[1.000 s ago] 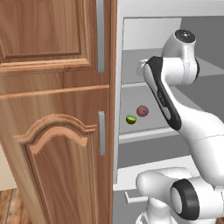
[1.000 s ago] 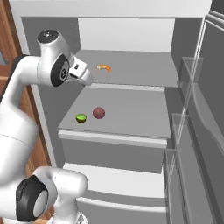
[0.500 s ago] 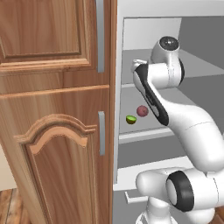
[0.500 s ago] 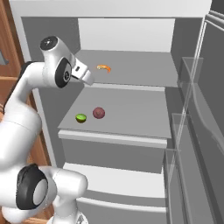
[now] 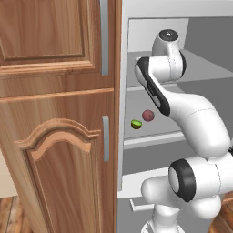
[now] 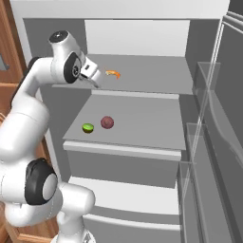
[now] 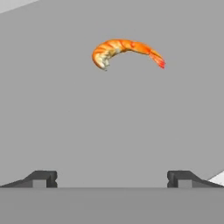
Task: Open the fridge, remove the kiwi, onion, and shrimp, and place them on any counter.
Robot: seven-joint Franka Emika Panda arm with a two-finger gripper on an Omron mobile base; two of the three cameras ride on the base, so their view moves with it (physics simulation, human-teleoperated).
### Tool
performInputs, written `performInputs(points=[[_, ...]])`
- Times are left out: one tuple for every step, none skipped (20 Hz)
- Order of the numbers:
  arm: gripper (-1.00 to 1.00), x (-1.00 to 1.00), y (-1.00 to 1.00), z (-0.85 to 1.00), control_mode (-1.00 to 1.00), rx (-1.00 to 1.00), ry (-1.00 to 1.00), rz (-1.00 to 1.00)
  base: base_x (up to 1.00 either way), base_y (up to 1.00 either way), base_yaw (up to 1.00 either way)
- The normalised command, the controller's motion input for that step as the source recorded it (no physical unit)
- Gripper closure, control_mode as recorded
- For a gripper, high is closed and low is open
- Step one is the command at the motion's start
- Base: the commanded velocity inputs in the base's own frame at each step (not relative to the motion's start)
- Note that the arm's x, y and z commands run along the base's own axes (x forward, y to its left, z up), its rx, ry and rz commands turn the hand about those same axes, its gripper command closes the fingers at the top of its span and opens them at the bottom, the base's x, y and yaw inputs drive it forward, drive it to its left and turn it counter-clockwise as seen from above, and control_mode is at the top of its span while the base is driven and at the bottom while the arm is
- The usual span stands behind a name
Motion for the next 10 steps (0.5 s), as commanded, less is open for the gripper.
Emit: performInputs(points=[[-1.0, 0.46, 0.0, 0.04, -1.0, -0.02, 0.15, 0.0, 0.0, 0.0, 0.0], [-1.0, 0.41, 0.0, 0.08, -1.0, -0.02, 0.13, 0.0, 0.0, 0.0, 0.0], [-1.0, 0.39, 0.0, 0.04, -1.0, -0.03, 0.12, 0.0, 0.0, 0.0, 0.0], [-1.0, 0.43, 0.0, 0.0, -1.0, -0.02, 0.09, 0.0, 0.0, 0.0, 0.0], [-1.0, 0.4, 0.0, 0.0, -1.0, -0.01, 0.04, 0.0, 0.0, 0.0, 0.0], [-1.0, 0.41, 0.0, 0.0, -1.0, -0.01, 0.01, 0.0, 0.0, 0.0, 0.0], [-1.0, 0.46, 0.0, 0.0, -1.0, -0.01, 0.0, 0.0, 0.0, 0.0, 0.0], [-1.0, 0.48, 0.0, 0.0, -1.0, 0.0, 0.0, 0.0, 0.0, 0.0, 0.0], [-1.0, 0.47, 0.0, 0.0, -1.0, -0.01, 0.0, 0.0, 0.0, 0.0, 0.0], [-1.0, 0.46, 0.0, 0.0, -1.0, -0.01, 0.0, 0.0, 0.0, 0.0, 0.0]])
